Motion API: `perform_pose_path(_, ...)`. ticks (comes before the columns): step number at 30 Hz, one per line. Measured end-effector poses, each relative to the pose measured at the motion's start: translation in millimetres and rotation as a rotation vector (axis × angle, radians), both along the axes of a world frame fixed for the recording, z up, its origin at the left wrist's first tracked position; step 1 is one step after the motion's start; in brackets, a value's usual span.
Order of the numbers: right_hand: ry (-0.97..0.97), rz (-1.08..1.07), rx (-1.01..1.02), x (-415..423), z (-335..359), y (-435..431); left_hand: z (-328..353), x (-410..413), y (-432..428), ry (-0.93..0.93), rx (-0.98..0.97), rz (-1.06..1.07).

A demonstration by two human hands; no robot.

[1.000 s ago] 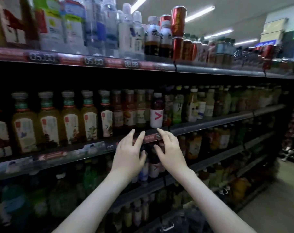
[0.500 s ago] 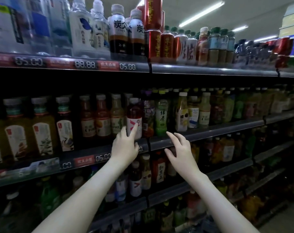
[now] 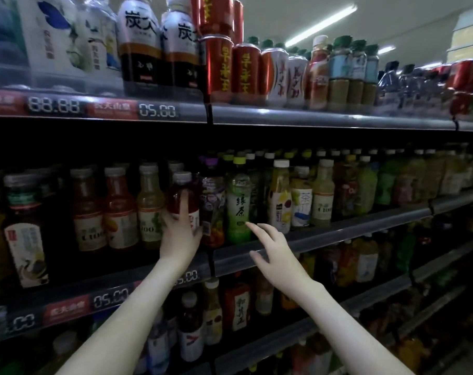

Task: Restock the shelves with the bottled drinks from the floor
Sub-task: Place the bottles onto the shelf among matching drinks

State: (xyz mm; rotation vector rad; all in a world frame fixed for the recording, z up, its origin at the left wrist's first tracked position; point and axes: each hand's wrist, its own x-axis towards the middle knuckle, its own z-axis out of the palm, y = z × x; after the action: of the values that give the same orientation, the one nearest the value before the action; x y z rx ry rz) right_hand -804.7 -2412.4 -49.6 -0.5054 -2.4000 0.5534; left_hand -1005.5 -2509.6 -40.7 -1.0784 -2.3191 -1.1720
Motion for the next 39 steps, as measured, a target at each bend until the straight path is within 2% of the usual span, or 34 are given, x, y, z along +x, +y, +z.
perform_pose_path(2, 0.033, 0.031, -0.001, 2, -2, 9, 0, 3, 0, -0.017, 0.051, 0.004)
perform_pose_path(5, 0.098, 0.087, -0.007, 10, -5, 20, -7, 12, -4, 0.051, 0.142, 0.009)
perform_pose_path(11, 0.278, 0.201, -0.015, 19, 5, 21, -11, 34, -11, 0.560, 0.378, -0.061)
perform_pose_path(14, 0.296, 0.325, -0.129, 20, 5, 7, -15, 54, -20, 0.772, 0.419, -0.093)
perform_pose_path(16, 0.270, 0.416, -0.217, 21, 0, -4, -23, 72, -28, 0.841, 0.396, -0.113)
perform_pose_path(21, 0.182, 0.559, -0.384, 19, -36, -24, -82, 104, -53, 0.800, 0.199, -0.238)
perform_pose_path(25, -0.025, 0.564, -0.526, 8, -90, -29, -144, 111, -72, 0.603, 0.054, -0.278)
perform_pose_path(30, -0.090, 0.473, -0.677, -3, -156, -44, -199, 113, -93, 0.330, -0.065, -0.290)
perform_pose_path(33, -0.073, 0.359, -0.734, -10, -188, -53, -218, 93, -102, 0.295, -0.216, -0.356)
perform_pose_path(35, -0.043, 0.281, -0.728, -18, -206, -55, -236, 70, -106, 0.360, -0.307, -0.264)
perform_pose_path(39, 0.030, 0.148, -0.745, -33, -231, -52, -253, 32, -106, 0.242, -0.330, 0.075)
